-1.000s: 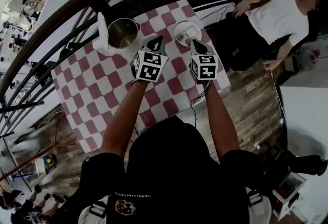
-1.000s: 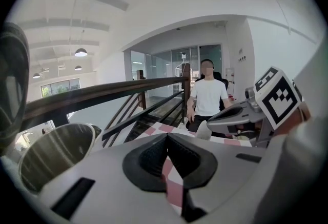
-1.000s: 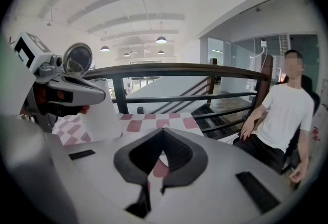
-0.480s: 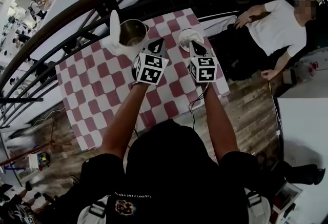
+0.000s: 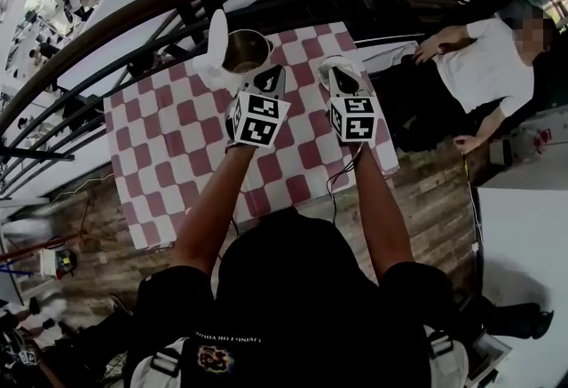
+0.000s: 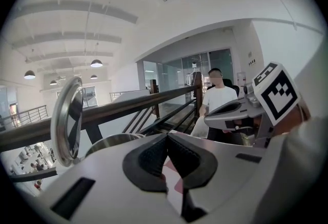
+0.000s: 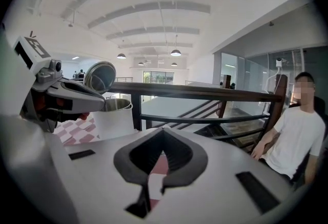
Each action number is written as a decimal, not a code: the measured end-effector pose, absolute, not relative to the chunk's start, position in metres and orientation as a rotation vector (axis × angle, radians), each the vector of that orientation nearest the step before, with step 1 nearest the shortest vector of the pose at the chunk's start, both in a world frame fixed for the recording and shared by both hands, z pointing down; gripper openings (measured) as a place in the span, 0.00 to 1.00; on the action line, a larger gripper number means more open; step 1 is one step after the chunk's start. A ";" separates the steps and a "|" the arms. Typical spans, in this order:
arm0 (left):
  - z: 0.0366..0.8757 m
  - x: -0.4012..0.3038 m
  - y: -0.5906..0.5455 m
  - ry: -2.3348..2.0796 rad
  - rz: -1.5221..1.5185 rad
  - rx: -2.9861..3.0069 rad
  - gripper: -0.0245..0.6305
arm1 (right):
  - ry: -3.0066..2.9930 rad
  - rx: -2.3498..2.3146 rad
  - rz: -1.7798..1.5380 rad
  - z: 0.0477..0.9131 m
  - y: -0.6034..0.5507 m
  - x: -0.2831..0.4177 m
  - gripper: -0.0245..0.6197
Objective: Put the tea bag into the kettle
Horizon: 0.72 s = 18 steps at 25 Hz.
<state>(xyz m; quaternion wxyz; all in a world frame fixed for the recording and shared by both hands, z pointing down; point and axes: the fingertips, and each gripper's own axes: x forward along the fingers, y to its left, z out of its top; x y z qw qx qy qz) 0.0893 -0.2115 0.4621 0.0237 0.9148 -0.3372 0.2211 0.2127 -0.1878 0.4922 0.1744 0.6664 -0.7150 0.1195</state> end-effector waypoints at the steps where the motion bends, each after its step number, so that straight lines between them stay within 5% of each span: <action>1: 0.460 0.086 -0.212 -1.056 0.679 2.827 0.04 | -2.033 1.883 0.333 0.490 -0.189 0.210 0.06; 18: 0.451 0.011 -0.220 -1.247 0.641 2.728 0.04 | -2.165 1.746 0.225 0.461 -0.222 0.142 0.06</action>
